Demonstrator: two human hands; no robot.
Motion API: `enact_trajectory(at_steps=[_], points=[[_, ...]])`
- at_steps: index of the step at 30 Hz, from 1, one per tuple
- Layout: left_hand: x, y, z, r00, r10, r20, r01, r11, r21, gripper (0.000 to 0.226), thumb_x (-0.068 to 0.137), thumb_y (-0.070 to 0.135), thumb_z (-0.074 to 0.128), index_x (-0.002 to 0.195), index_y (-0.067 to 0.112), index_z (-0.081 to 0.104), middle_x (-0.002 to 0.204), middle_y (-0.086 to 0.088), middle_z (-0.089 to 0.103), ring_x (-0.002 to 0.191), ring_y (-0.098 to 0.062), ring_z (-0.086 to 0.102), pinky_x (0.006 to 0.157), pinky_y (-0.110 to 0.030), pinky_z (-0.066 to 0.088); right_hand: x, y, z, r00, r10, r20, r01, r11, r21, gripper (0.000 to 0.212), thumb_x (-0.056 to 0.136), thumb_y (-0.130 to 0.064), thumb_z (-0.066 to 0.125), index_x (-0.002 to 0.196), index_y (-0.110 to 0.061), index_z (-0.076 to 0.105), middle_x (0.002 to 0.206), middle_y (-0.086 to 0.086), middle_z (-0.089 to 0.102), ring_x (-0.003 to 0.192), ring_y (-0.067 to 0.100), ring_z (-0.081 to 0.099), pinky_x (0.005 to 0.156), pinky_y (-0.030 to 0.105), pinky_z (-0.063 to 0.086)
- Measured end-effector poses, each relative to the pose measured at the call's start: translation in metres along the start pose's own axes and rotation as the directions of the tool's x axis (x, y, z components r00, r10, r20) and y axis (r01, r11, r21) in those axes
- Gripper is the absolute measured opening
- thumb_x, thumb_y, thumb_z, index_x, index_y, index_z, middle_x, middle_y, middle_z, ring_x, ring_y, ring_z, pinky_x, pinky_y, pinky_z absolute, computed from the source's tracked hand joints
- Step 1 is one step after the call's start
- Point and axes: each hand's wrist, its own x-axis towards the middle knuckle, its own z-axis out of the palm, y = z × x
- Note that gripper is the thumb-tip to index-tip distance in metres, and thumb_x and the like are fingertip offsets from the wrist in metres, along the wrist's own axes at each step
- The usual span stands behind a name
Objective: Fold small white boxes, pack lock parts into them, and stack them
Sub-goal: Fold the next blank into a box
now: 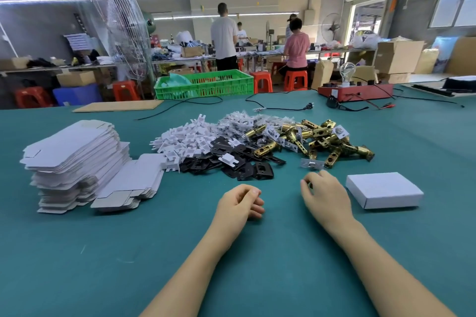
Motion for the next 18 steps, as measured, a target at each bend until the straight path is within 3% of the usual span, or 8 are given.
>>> enact_trajectory(at_steps=[3,6,9,11,13,15,17,18], points=[[-0.002,0.003,-0.004,0.998,0.041,-0.054,-0.041,0.999,-0.013,0.017,0.101,0.012,0.05,0.094,0.016,0.065,0.081,-0.004,0.066,0.066,-0.01,0.066,0.061,-0.022,0.054,0.001,0.006,0.006,0.995,0.008,0.103,-0.011,1.0,0.027,0.022,0.096,-0.024,0.048,0.092,-0.008,0.064,0.084,0.005,0.054,0.081,0.024,0.054,0.062,0.032,0.037],[0.002,0.009,-0.028,0.955,0.088,-0.282,-0.076,0.996,0.052,0.018,0.098,0.008,0.052,0.093,0.02,0.064,0.088,-0.004,0.068,0.075,-0.013,0.065,0.073,-0.029,0.054,0.003,0.011,0.006,0.991,0.028,0.135,-0.041,0.994,0.098,0.02,0.097,-0.018,0.046,0.109,-0.015,0.062,0.092,0.003,0.052,0.085,0.022,0.053,0.066,0.031,0.038],[0.013,0.016,-0.074,0.82,0.102,-0.564,0.004,0.983,0.184,0.013,0.094,0.01,0.054,0.095,0.018,0.064,0.097,-0.005,0.068,0.096,-0.025,0.063,0.088,-0.04,0.049,0.006,0.012,0.005,0.991,0.064,0.119,-0.09,0.969,0.228,0.032,0.095,-0.006,0.041,0.117,-0.017,0.061,0.106,0.006,0.053,0.091,0.025,0.054,0.072,0.035,0.045],[0.019,0.018,-0.105,0.716,0.101,-0.69,0.121,0.957,0.265,0.015,0.093,0.013,0.049,0.095,0.014,0.065,0.101,-0.008,0.068,0.093,-0.029,0.058,0.078,-0.037,0.044,0.007,0.013,0.004,0.993,0.075,0.089,-0.098,0.953,0.288,0.04,0.09,0.005,0.038,0.114,-0.016,0.063,0.116,0.006,0.054,0.099,0.026,0.055,0.077,0.037,0.047],[0.025,0.018,-0.128,0.657,0.166,-0.736,0.261,0.865,0.428,0.021,0.095,0.014,0.044,0.1,0.011,0.064,0.108,-0.012,0.066,0.09,-0.031,0.053,0.074,-0.035,0.038,0.008,0.013,0.002,0.995,0.068,0.074,-0.088,0.943,0.321,0.05,0.08,0.015,0.037,0.105,-0.015,0.068,0.117,0.002,0.058,0.106,0.023,0.053,0.08,0.034,0.044],[0.029,0.016,-0.141,0.717,0.246,-0.652,0.329,0.705,0.628,0.031,0.099,0.018,0.039,0.122,0.011,0.059,0.132,-0.014,0.057,0.108,-0.034,0.053,0.088,-0.041,0.04,0.008,0.014,0.0,0.991,0.079,0.109,-0.113,0.928,0.356,0.049,0.072,0.016,0.038,0.086,-0.018,0.07,0.103,-0.002,0.064,0.101,0.02,0.055,0.078,0.03,0.043],[0.032,0.01,-0.152,0.862,0.197,-0.468,0.35,0.435,0.829,0.044,0.104,0.031,0.031,0.147,0.023,0.038,0.159,-0.008,0.027,0.141,-0.028,0.031,0.111,-0.053,0.022,0.008,0.013,-0.001,0.98,0.126,0.151,-0.177,0.898,0.402,0.041,0.066,0.014,0.038,0.062,-0.018,0.064,0.077,-0.004,0.067,0.081,0.02,0.058,0.069,0.03,0.046],[0.034,0.008,-0.158,0.904,0.121,-0.409,0.358,0.306,0.882,0.048,0.105,0.04,0.025,0.152,0.033,0.026,0.164,-0.005,0.012,0.148,-0.025,0.016,0.115,-0.057,0.011,0.008,0.014,-0.001,0.977,0.147,0.153,-0.2,0.885,0.42,0.035,0.063,0.013,0.038,0.055,-0.015,0.058,0.066,-0.002,0.063,0.072,0.022,0.057,0.065,0.032,0.045]])
